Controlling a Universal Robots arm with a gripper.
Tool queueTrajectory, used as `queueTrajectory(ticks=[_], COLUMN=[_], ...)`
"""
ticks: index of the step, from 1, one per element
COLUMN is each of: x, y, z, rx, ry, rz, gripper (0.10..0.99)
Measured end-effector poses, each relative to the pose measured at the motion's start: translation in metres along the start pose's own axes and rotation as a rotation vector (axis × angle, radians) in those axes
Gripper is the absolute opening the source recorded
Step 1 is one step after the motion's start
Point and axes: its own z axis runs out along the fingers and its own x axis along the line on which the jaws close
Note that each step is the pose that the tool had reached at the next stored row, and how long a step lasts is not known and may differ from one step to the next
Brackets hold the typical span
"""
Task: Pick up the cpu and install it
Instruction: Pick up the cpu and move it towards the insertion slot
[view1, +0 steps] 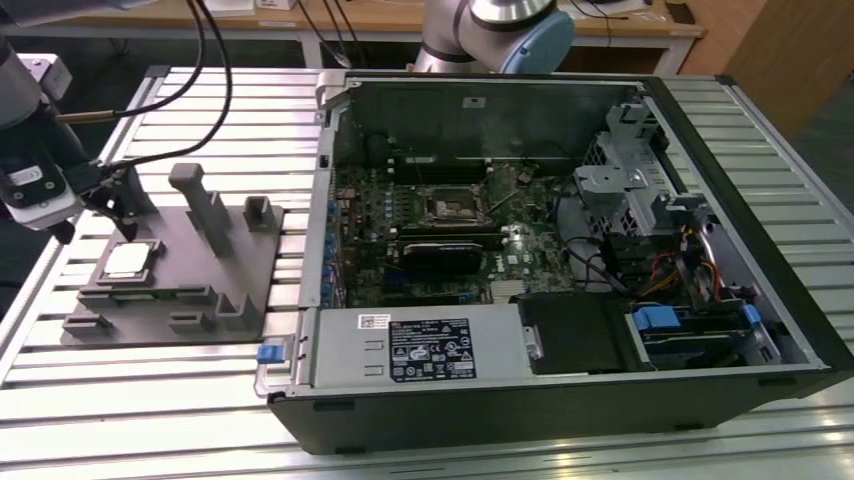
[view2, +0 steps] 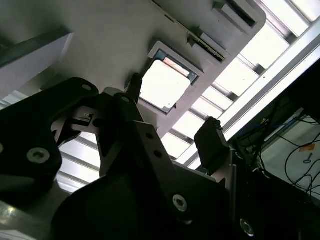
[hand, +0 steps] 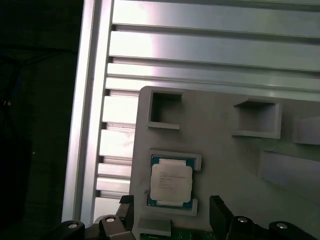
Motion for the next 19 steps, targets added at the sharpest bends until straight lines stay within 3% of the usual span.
queueTrajectory(ticks=[4,19], x=[-0.0002,-0.0008], y=[-0.0003,-0.0009], z=[0.0058,0.0252], rx=[0.001,0.001], ry=[-0.0036,-0.0042], rz=[0.0,0.005], gripper=[0.706,0.706])
